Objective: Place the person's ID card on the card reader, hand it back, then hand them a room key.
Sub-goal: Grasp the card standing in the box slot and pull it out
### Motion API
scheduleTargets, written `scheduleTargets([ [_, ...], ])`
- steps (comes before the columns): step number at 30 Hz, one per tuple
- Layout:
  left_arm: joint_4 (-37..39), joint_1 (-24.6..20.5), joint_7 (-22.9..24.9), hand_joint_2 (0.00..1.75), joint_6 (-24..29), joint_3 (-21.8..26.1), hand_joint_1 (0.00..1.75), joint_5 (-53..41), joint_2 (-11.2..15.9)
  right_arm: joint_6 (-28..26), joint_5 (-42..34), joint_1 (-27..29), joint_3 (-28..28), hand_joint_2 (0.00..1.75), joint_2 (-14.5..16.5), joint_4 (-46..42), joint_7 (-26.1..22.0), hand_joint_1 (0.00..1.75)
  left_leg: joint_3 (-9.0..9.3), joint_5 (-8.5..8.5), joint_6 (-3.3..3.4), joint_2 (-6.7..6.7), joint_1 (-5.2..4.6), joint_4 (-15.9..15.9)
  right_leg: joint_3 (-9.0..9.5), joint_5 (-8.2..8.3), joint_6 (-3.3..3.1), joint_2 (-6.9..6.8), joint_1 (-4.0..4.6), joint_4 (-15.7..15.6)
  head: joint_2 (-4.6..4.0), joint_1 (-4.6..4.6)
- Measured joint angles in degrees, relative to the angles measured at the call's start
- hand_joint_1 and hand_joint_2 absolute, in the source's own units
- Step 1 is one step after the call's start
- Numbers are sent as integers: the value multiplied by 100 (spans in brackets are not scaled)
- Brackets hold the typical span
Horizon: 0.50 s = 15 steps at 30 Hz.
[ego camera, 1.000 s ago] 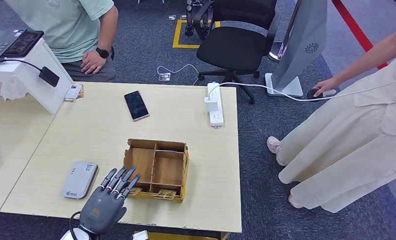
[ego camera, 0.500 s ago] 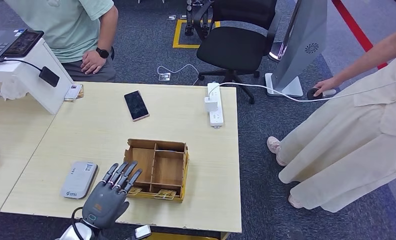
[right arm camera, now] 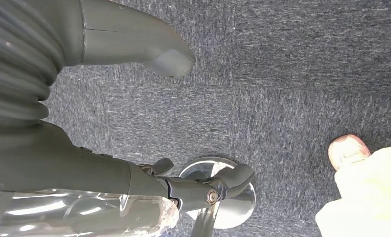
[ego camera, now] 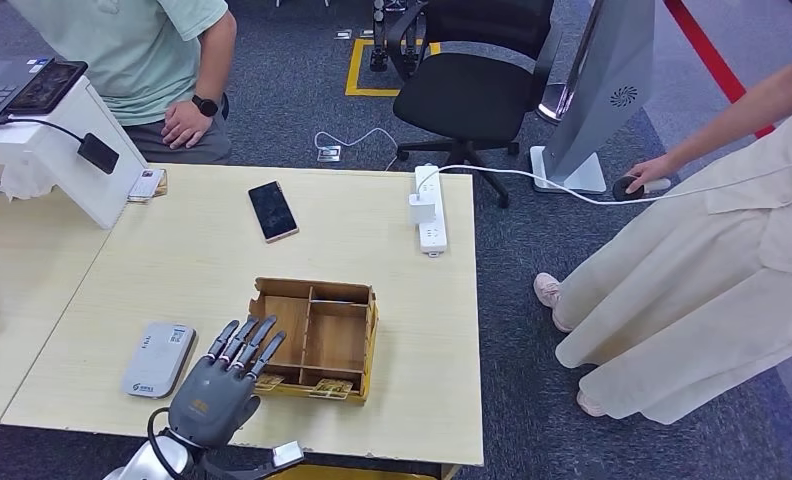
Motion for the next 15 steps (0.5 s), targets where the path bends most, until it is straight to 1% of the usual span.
scheduleTargets([
  [1, 11, -5, 2, 175, 2, 0, 10, 0, -1, 0, 3, 0, 0, 175, 0, 0, 0, 0, 0, 0, 0, 0, 0, 0, 0, 0, 0, 0, 0, 0, 0, 1],
  [4, 27, -8, 24, 175, 4, 0, 139, 0, -1, -2, -4, 0, 0, 175, 0, 0, -1, 0, 0, 0, 0, 0, 0, 0, 0, 0, 0, 0, 0, 0, 0, 1],
  [5, 27, -5, 35, 175, 4, 0, 175, 0, -1, -3, -8, 0, 0, 175, 0, 0, -2, 0, 0, 0, 0, 0, 0, 0, 0, 0, 0, 0, 0, 0, -1, 0],
  [15, 26, 64, -7, 175, 11, 0, 175, 1, -1, -9, -25, 1, 0, 175, -1, 4, -7, 0, 0, 0, 0, 0, 0, 0, 0, 0, 0, 0, 0, 0, 0, 1],
])
